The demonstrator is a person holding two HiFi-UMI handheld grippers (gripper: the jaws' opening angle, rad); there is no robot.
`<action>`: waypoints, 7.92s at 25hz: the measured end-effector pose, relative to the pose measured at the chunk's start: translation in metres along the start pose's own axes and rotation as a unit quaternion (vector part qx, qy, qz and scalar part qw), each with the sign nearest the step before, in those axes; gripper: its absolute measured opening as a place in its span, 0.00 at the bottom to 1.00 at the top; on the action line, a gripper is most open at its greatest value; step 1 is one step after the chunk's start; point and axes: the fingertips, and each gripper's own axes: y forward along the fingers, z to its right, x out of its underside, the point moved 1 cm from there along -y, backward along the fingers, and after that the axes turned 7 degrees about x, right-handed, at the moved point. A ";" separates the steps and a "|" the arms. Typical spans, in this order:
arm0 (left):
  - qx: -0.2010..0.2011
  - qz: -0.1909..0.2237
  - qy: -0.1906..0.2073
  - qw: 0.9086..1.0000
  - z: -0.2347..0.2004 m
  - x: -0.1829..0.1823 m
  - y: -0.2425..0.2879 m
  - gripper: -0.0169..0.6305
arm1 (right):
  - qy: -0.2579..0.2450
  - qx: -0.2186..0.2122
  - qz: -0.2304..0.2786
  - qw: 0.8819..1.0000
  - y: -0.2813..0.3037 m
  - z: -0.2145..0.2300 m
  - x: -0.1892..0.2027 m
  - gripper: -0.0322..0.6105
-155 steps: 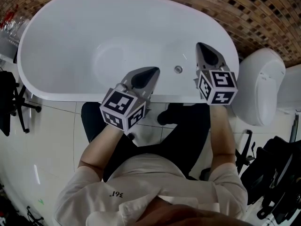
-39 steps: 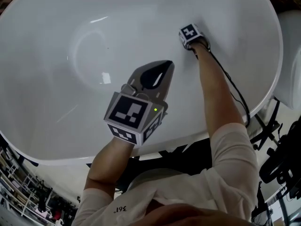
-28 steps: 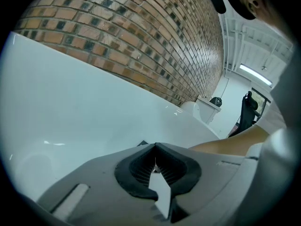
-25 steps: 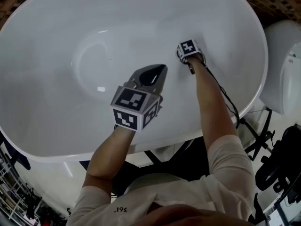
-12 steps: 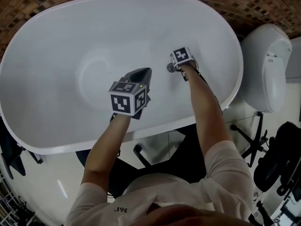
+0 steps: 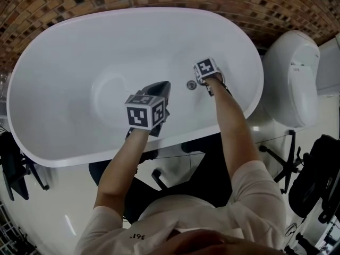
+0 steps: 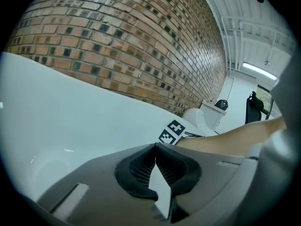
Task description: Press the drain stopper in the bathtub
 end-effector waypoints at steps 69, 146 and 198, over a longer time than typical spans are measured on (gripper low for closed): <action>0.023 0.117 0.100 0.988 0.163 -0.062 -0.138 0.04 | -0.011 0.057 0.217 0.974 -0.318 0.037 -0.015 0.07; 0.040 0.199 0.146 0.968 0.216 -0.062 -0.202 0.04 | -0.049 0.020 0.421 0.906 -0.496 -0.030 0.032 0.07; 0.039 0.184 0.122 0.975 0.213 -0.030 -0.196 0.04 | 0.013 -0.005 0.487 0.873 -0.494 -0.052 0.080 0.07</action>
